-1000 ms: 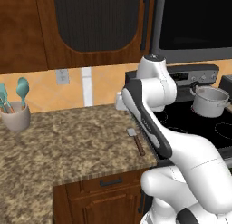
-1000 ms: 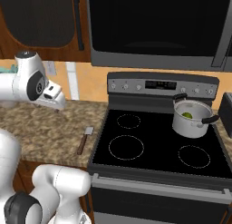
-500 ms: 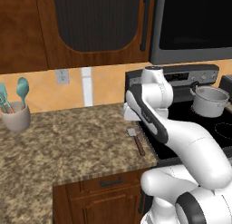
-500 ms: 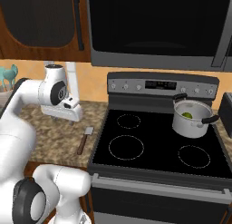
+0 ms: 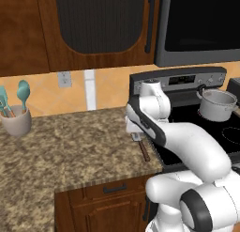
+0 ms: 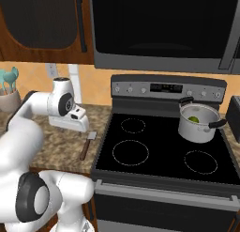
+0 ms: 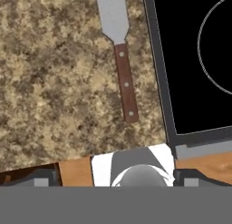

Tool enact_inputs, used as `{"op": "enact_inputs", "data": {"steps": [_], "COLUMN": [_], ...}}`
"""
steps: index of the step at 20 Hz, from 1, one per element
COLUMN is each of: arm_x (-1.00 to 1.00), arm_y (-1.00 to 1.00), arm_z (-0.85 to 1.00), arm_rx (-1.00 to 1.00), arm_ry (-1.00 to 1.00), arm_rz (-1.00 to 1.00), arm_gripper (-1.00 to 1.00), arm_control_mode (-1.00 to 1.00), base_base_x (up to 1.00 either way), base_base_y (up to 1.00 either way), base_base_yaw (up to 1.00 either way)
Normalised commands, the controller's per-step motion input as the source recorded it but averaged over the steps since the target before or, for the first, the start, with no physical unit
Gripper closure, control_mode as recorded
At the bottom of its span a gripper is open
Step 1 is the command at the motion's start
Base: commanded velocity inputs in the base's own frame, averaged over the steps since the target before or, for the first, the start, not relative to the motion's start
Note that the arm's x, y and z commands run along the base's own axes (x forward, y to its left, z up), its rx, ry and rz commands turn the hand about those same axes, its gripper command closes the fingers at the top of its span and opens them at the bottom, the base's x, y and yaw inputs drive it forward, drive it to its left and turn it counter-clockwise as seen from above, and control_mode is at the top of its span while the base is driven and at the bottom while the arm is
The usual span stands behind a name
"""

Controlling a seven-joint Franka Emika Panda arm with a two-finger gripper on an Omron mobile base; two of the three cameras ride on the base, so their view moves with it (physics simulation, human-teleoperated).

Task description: Put the lime and garlic in the pot. Retrieve the spatula and lightly stir the vegetables in the pot.

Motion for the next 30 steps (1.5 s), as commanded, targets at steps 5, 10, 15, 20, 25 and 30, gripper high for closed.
{"op": "enact_inputs", "data": {"steps": [5,10,15,20,25,30], "arm_x": [0.08,0.00,0.02,0.05,0.18,0.17], "arm_y": [-0.01,-0.08,-0.17,-0.07,0.00,0.00], "arm_z": [-0.53,-0.50,-0.50,-0.41,-0.31,-0.20], "arm_rx": [0.00,0.00,0.00,0.00,0.00,0.00], "arm_ry": [0.00,-0.10,-0.09,-0.06,0.00,0.00], "arm_rz": [0.00,0.02,0.03,0.08,0.02,0.00], "arm_gripper": [-1.00,-1.00,-1.00,-1.00,-1.00,-1.00], "arm_control_mode": [-1.00,-1.00,-1.00,-1.00,-1.00,-1.00], "base_base_x": [0.00,0.00,0.00,0.00,0.00,0.00], "base_base_y": [0.00,0.00,0.00,0.00,0.00,0.00], "base_base_yaw": [0.00,0.00,0.00,0.00,0.00,0.00]}}
